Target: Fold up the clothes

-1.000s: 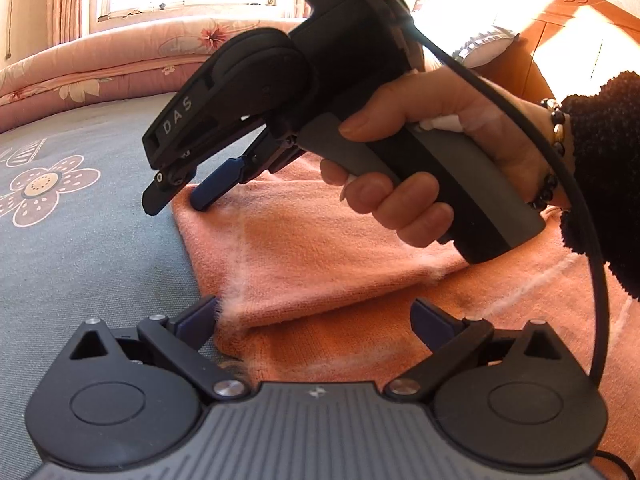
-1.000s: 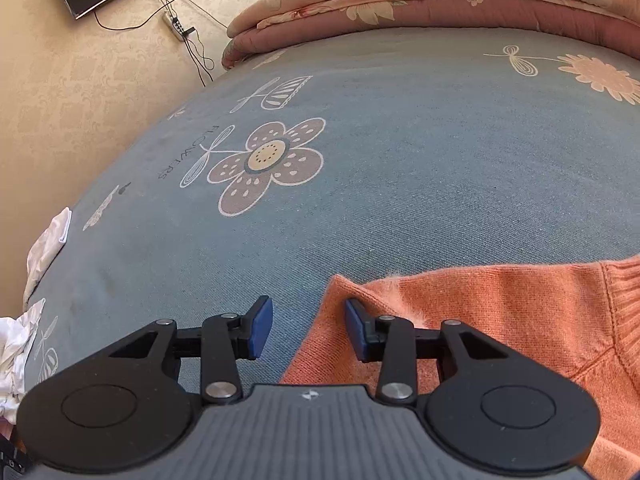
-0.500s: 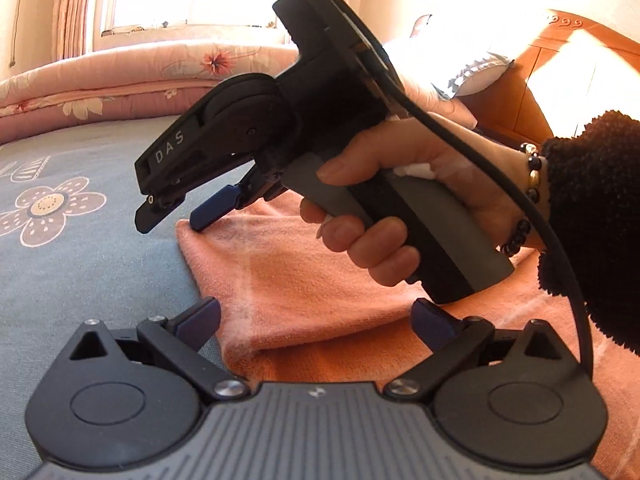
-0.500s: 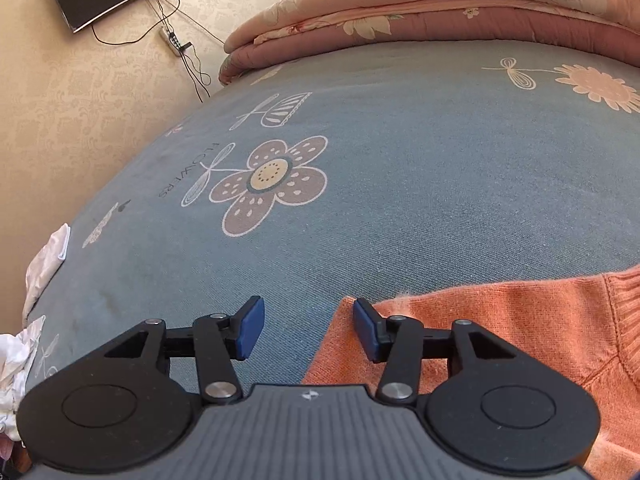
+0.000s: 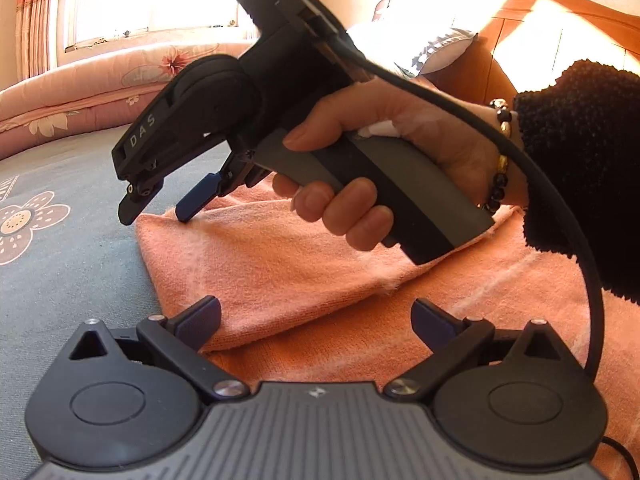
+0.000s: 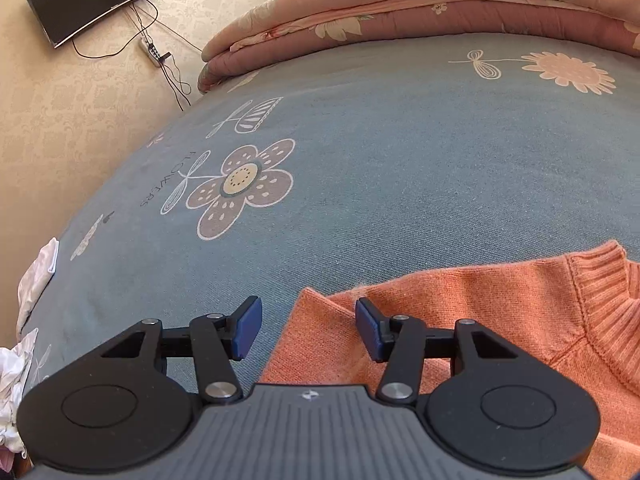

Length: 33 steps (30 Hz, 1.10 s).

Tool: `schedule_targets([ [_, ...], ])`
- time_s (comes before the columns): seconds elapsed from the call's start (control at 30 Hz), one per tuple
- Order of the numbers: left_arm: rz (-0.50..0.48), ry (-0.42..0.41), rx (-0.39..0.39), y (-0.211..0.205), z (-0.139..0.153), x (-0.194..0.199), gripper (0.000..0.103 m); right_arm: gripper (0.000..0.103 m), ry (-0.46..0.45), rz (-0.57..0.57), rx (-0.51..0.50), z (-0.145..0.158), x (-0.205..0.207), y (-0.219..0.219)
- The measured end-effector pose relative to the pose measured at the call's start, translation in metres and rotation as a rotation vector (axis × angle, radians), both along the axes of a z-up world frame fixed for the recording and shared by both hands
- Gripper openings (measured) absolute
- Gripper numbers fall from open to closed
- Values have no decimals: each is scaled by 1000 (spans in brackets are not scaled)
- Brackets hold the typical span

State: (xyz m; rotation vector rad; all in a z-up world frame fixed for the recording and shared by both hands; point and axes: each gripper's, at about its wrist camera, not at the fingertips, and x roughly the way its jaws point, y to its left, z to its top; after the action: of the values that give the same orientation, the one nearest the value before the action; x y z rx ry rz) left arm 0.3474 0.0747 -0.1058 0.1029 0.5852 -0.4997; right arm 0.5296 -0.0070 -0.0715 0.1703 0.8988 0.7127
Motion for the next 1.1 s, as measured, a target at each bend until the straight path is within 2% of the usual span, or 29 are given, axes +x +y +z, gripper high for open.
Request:
schedule_targets([
  [0.1,0,-1,9,-1,-1,-1,100,63,49,56,44,8,-12,-13],
  [0.17,1,-2,11,-1,-1,-1,100,67,113,89,78,4,-20,-22],
  [0.27,1,3,5,0,0,0,100,67,162,66,86,-7,-26,-36],
  [0.4,4,12,5,0,0,0,101,67,195,-18,170,-10,-33,-80],
  [0.53,7,18,-4,2,0,2,101,70,196,-99,106,-12,-43,-124],
  [0.63,7,18,-4,0,-1,3,101,70,204,-170,124,-11,-49,-150],
  [0.7,5,16,3,1,-1,4,101,70,196,-188,141,-6,-54,-155],
  [0.87,4,11,10,2,-2,4,101,74,209,-98,222,-4,-61,-129],
  [0.97,2,10,10,2,-2,4,101,74,202,-99,139,-11,-66,-120],
  [1.03,2,12,5,3,-2,4,101,73,217,-124,151,-16,-69,-138],
  [1.1,3,14,3,4,-1,4,101,73,228,-199,190,-17,-74,-168],
])
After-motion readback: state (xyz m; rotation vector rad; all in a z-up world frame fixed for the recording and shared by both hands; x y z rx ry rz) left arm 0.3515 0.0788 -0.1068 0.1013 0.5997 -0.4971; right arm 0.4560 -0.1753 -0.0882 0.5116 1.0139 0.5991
